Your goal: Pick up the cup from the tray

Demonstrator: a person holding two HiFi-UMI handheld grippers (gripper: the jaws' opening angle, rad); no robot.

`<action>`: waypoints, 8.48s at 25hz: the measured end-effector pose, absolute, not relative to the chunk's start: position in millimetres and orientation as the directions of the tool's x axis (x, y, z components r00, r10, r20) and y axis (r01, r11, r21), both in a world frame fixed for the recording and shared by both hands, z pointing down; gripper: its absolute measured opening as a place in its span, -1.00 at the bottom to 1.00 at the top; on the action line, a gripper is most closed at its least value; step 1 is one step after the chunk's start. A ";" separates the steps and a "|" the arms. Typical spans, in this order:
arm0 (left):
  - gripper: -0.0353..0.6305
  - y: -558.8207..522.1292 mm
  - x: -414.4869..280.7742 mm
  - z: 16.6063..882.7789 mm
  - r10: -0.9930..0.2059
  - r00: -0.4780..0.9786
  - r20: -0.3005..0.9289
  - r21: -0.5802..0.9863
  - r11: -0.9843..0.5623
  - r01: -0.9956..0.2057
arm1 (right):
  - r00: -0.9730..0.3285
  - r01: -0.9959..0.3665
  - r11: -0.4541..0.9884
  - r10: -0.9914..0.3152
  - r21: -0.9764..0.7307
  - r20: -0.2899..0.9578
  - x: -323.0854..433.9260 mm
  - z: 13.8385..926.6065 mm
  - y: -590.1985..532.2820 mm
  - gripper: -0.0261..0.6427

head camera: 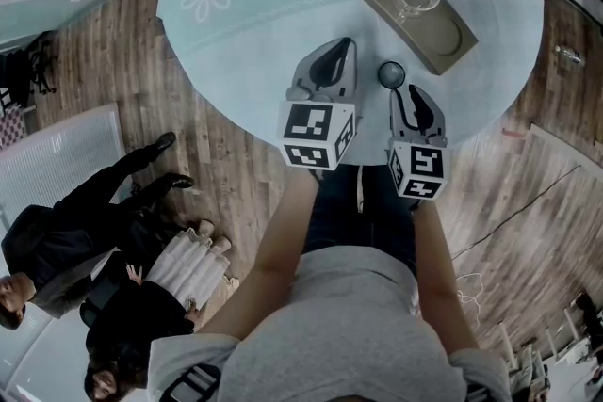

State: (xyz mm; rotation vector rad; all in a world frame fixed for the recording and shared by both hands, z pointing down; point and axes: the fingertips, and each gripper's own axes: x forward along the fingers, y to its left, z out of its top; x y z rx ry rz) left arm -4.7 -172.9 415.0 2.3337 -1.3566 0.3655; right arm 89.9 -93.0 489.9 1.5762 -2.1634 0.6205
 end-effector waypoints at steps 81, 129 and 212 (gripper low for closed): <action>-0.70 -243.0 83.1 469.5 -0.441 0.701 0.561 0.038 -0.832 -0.554 | -0.728 -0.497 0.868 -0.399 -0.027 0.557 107.7 461.0 -262.2 0.01; -0.71 -149.6 -36.1 464.1 -0.527 0.638 0.561 -0.040 -0.787 -0.615 | -0.740 -0.499 0.863 -0.372 -0.086 0.561 -9.9 457.4 -169.3 0.01; -0.87 -192.3 9.1 309.3 -0.781 0.580 0.231 -0.030 -0.601 -0.798 | -0.525 -0.851 0.521 -0.845 -0.067 0.101 60.5 291.7 -187.3 -0.90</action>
